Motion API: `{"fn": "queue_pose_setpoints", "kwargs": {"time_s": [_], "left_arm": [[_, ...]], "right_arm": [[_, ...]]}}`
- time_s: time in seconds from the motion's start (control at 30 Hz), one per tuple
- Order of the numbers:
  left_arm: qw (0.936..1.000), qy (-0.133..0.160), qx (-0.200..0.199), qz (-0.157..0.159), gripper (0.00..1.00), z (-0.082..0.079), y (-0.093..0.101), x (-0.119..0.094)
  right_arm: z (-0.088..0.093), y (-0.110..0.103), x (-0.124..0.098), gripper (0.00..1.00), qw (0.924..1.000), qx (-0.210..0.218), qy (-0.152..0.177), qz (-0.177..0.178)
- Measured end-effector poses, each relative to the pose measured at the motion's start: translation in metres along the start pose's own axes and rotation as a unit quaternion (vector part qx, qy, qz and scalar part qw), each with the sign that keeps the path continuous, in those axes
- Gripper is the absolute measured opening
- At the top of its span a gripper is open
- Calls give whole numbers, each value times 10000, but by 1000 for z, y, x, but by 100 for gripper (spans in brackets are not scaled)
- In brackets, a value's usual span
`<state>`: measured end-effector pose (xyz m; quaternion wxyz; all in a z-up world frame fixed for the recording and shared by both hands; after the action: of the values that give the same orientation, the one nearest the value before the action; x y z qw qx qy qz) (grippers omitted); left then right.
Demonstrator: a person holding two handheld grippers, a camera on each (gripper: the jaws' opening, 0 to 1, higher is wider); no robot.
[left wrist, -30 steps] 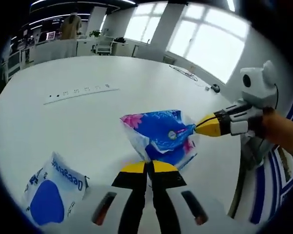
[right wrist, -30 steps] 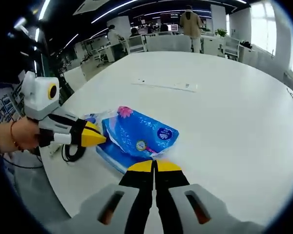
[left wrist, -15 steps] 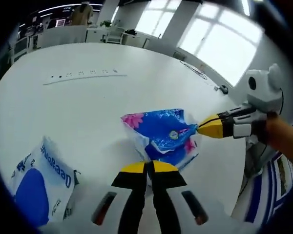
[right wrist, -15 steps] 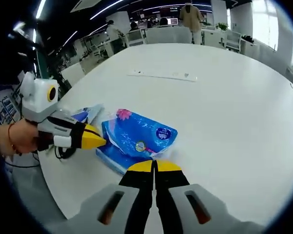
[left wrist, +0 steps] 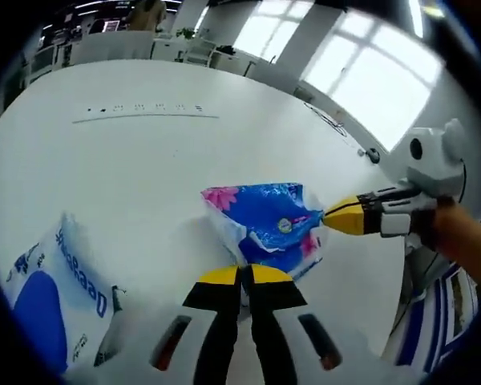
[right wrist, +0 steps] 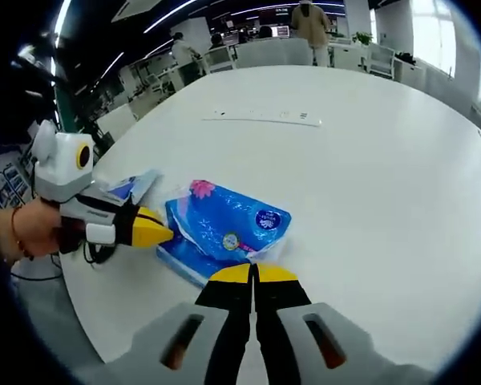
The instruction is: Arrange the tabletop items into an orderly group along one side of the table until the central work area is clear of visible clutter.
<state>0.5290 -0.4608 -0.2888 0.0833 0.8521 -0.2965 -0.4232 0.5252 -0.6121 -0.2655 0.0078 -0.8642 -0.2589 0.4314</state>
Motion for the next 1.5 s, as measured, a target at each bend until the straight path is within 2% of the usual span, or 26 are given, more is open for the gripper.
{"fn": "queue_pose_setpoints", "kwargs": {"time_s": [0.6, 1.1, 1.5], "left_arm": [[9994, 190, -285, 31, 0, -9, -4, 9], [9977, 381, -568, 10, 0, -18, -8, 15], [9981, 385, -483, -38, 5, -18, -10, 19]], "right_arm": [[-6, 6, 6, 0, 10000, 73, 65, 18], [-18, 11, 13, 0, 9999, 48, 127, 22], [-18, 15, 20, 0, 9998, 125, 130, 25]]}}
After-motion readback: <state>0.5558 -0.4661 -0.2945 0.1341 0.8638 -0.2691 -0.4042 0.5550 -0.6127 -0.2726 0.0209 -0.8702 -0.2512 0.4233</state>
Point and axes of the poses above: the point that each gripper's makers call its tool centre point, and the gripper's own axes: x roughly forward along the fingers, y roughly to its right, z roughly out of its underside, the point moved 5 cm from there along -x, roughly backward along the fingers, and after that the axes turned 3 degrees about -z, right-handed, at the moved point
